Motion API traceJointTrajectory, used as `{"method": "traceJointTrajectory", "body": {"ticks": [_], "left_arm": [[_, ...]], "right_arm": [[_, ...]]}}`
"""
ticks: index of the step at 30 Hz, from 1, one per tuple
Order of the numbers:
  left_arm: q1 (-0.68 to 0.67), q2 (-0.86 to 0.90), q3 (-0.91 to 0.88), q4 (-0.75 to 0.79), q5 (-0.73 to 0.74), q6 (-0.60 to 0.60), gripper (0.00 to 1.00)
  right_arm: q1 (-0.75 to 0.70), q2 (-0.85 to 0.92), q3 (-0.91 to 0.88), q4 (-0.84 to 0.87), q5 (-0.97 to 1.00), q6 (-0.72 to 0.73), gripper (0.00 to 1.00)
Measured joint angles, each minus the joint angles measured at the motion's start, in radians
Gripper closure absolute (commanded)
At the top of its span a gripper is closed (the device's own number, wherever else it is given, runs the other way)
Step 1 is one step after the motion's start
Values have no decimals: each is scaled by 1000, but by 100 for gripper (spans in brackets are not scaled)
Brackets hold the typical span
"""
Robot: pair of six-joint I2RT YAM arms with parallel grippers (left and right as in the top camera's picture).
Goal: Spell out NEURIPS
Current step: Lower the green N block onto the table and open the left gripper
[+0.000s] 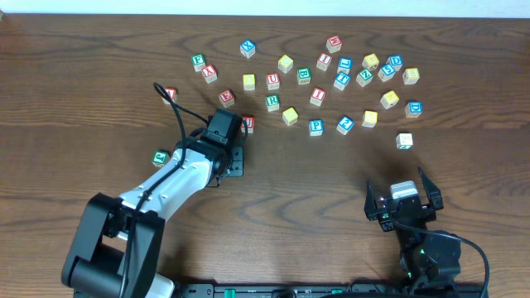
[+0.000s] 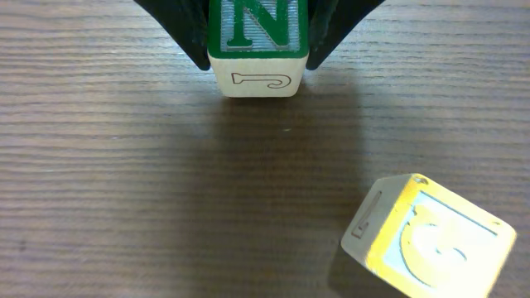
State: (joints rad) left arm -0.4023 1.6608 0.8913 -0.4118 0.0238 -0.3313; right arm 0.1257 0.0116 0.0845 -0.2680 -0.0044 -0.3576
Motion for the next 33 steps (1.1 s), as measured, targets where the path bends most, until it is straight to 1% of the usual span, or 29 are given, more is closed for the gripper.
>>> {"method": "traceJointTrajectory", "body": {"ticks": [25, 29, 30, 33], "left_arm": [[0, 17, 0, -4, 0, 18, 90], [0, 17, 0, -4, 0, 18, 83], [0, 17, 0, -4, 0, 18, 78], [0, 17, 0, -6, 0, 18, 75]], "right_arm": [[0, 0, 0, 0, 0, 0, 1], [0, 0, 0, 0, 0, 0, 1], [0, 0, 0, 0, 0, 0, 1], [0, 0, 0, 0, 0, 0, 1]]}}
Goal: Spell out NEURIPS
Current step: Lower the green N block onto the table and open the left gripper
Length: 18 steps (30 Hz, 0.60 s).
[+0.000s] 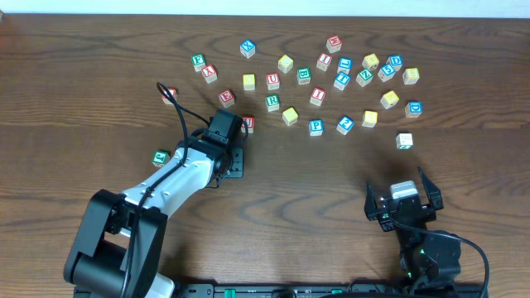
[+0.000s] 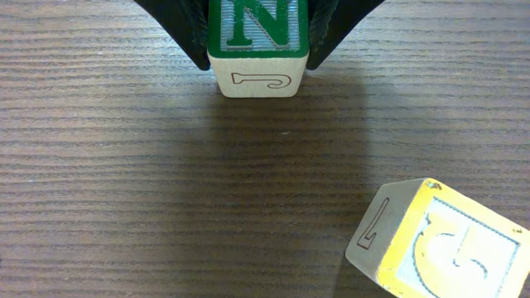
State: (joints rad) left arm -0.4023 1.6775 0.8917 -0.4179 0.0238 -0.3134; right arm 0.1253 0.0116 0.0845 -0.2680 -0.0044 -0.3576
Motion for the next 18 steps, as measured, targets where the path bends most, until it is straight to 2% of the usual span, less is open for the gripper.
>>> {"method": "traceJointTrajectory", "body": {"ticks": [10, 18], "left_arm": [[0, 5, 1, -22, 0, 5, 58], [0, 17, 1, -27, 0, 8, 57]], "right_arm": [[0, 0, 0, 0, 0, 0, 1], [0, 0, 0, 0, 0, 0, 1]]}}
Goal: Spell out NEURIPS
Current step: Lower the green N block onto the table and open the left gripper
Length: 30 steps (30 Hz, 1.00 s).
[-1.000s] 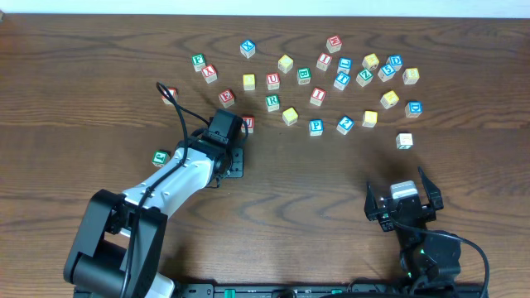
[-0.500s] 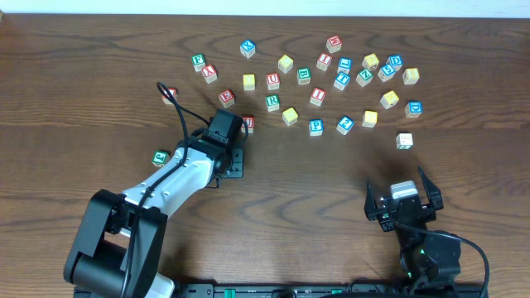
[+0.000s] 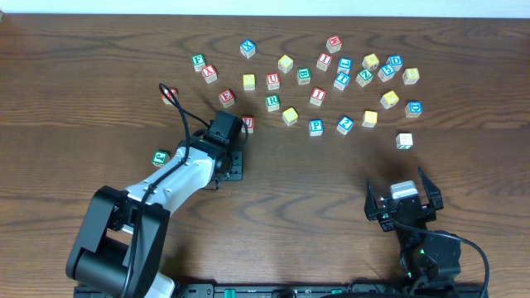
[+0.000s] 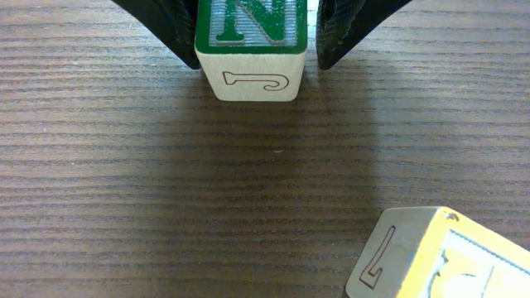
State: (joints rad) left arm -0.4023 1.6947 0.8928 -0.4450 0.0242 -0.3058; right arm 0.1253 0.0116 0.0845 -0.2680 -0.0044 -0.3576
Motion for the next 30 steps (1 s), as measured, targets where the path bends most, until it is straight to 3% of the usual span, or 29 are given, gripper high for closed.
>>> {"method": "traceJointTrajectory", "body": {"ticks": [30], "left_arm": [[0, 0, 29, -29, 34, 19, 57]], "right_arm": [[0, 0, 0, 0, 0, 0, 1]]}}
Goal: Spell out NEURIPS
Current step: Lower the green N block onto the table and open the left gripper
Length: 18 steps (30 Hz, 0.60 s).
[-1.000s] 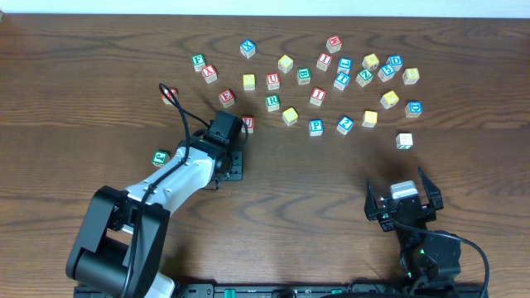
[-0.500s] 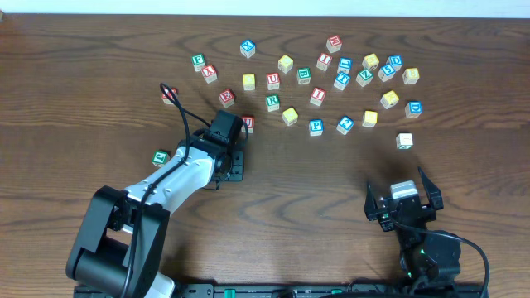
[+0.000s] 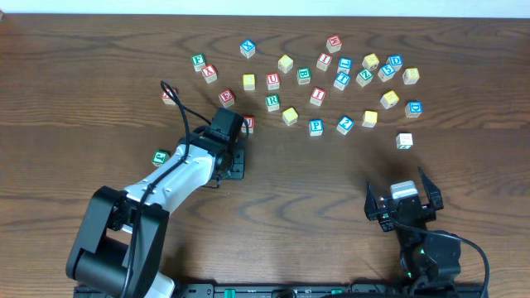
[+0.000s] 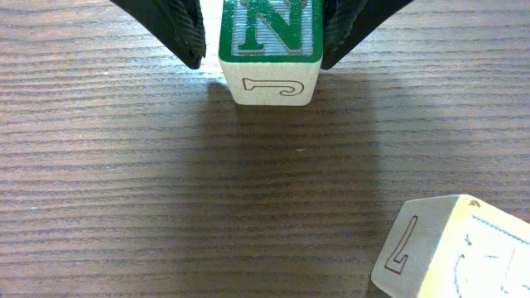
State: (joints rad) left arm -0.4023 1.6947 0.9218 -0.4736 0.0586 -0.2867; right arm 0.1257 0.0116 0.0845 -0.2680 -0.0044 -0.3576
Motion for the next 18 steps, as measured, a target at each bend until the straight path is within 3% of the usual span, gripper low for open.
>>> {"method": "traceJointTrajectory", "body": {"ticks": [18], "left_arm": [[0, 0, 8, -14, -2, 3, 56]], "right_arm": [[0, 0, 0, 0, 0, 0, 1]]}}
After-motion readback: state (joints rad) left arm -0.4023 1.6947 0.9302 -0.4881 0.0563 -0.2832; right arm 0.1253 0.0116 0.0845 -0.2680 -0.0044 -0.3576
